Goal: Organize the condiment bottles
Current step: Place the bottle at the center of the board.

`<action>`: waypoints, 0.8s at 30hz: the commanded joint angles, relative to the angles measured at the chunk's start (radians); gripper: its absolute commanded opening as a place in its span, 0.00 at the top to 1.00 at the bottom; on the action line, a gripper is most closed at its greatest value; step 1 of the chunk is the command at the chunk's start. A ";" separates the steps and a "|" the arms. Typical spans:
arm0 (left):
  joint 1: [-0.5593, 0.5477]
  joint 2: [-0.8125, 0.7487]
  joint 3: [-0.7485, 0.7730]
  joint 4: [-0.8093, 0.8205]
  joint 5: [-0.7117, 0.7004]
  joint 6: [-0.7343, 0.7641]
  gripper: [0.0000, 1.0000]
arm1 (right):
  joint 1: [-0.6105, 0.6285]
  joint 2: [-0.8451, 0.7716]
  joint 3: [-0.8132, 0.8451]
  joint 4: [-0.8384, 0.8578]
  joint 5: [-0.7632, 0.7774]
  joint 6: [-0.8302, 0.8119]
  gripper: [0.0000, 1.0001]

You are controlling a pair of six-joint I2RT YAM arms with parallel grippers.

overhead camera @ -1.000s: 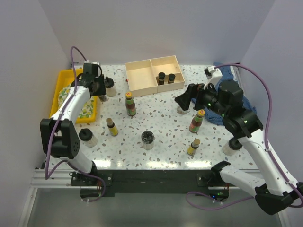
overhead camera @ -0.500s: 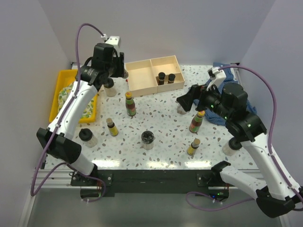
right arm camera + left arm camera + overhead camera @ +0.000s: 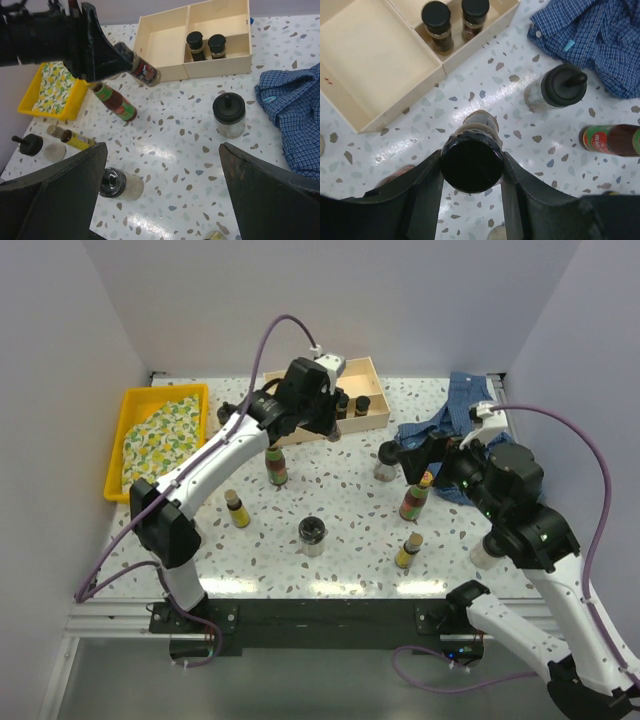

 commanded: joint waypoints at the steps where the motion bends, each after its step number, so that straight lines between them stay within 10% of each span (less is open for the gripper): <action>1: -0.058 0.040 -0.047 0.045 0.003 -0.041 1.00 | -0.002 -0.045 -0.023 0.003 0.093 0.016 0.01; 16: -0.101 0.196 -0.170 0.139 -0.047 -0.053 0.91 | -0.002 -0.022 0.000 -0.020 0.095 -0.012 0.01; 24: -0.106 0.209 -0.180 0.128 -0.058 -0.074 0.50 | -0.002 -0.013 -0.013 -0.008 0.067 -0.002 0.01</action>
